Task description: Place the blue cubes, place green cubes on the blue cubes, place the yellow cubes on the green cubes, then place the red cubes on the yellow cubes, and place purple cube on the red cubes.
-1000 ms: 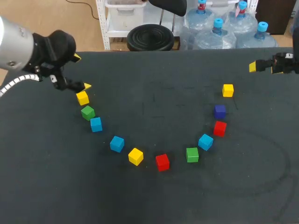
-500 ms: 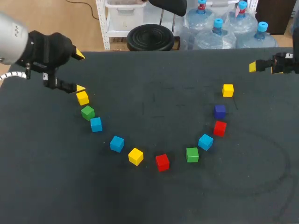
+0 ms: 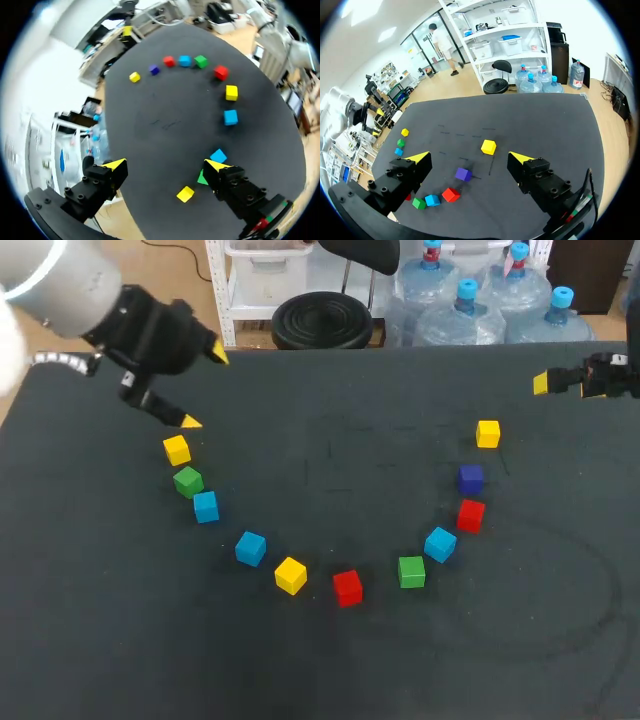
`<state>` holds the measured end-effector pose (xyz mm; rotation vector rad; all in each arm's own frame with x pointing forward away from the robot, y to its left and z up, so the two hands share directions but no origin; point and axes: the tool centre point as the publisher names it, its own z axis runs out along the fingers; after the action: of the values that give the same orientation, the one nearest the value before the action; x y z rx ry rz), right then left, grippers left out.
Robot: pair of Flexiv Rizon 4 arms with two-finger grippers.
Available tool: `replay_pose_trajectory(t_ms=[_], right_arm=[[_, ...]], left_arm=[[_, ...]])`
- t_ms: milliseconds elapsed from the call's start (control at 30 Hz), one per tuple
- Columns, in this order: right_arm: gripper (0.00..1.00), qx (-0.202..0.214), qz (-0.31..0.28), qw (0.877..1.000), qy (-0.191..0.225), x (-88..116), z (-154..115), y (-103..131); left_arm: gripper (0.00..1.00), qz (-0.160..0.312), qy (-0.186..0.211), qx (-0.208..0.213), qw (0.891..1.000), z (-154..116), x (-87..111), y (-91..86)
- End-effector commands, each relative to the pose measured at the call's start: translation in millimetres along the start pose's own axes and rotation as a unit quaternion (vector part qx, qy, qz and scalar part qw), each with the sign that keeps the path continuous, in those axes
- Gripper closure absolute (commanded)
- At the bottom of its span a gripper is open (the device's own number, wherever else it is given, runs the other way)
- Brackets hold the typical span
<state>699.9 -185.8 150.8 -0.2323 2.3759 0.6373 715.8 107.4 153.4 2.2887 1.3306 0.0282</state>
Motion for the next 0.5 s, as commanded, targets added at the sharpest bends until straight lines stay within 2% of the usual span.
replay_pose_trajectory(t_ms=[33, 200, 500], right_arm=[[0.00, 0.001, 0.000, 1.000, 0.000, 0, 0, 0], [0.00, 0.001, 0.000, 1.000, 0.000, 0, 0, 0], [0.00, 0.001, 0.000, 1.000, 0.000, 0, 0, 0]], left_arm=[[0.00, 0.090, 0.019, 0.140, 0.986, 7, -8.1, 7.4], [0.00, 0.098, 0.007, 0.194, 0.976, 13, -16.7, -4.4], [0.00, 0.059, -0.053, 0.206, 0.975, 25, -28.5, -30.0]])
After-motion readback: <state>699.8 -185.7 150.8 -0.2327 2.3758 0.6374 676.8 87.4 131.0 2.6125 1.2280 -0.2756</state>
